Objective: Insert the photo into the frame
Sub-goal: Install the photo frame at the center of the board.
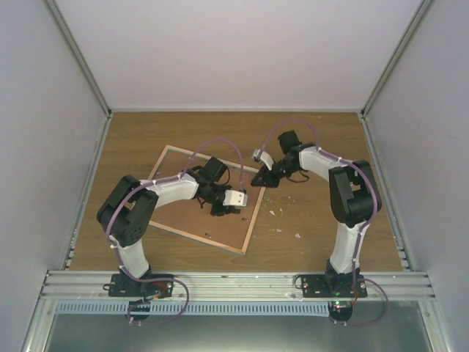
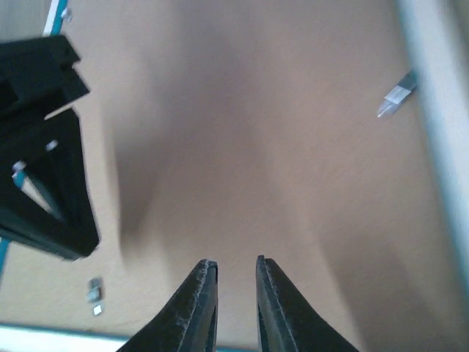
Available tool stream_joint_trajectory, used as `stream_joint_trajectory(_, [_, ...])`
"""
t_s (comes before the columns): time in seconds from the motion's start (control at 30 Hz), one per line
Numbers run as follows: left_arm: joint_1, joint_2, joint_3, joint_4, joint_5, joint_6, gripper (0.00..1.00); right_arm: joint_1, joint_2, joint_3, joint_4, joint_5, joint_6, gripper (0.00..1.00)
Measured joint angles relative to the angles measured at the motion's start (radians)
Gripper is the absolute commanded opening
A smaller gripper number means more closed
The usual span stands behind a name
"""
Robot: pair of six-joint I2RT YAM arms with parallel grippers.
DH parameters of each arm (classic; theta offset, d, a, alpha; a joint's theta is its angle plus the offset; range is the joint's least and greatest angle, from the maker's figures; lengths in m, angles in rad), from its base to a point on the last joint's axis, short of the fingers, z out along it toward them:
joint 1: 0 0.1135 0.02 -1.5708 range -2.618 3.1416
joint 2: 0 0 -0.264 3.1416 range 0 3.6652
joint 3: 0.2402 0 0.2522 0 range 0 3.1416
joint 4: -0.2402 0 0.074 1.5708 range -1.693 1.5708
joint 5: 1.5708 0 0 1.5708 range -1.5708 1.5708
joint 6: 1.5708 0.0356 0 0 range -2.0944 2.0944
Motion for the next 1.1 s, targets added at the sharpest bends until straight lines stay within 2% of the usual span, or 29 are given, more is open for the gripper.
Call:
stream_joint_trajectory(0.13, [-0.041, 0.0, -0.048, 0.027, -0.022, -0.008, 0.08, 0.039, -0.016, -0.123, -0.024, 0.003, -0.006, 0.13])
stream_joint_trajectory(0.47, [-0.126, 0.0, -0.08, 0.089, -0.079, -0.013, 0.07, 0.069, -0.007, -0.152, -0.044, 0.037, -0.021, 0.1])
stream_joint_trajectory(0.73, [-0.1, 0.0, -0.048, 0.04, -0.061, -0.006, 0.06, 0.074, 0.019, -0.156, -0.025, 0.042, -0.032, 0.08])
stream_joint_trajectory(1.1, [-0.076, 0.011, 0.004, 0.03, -0.078, -0.004, 0.06, 0.076, 0.025, -0.157, -0.007, 0.051, -0.028, 0.01])
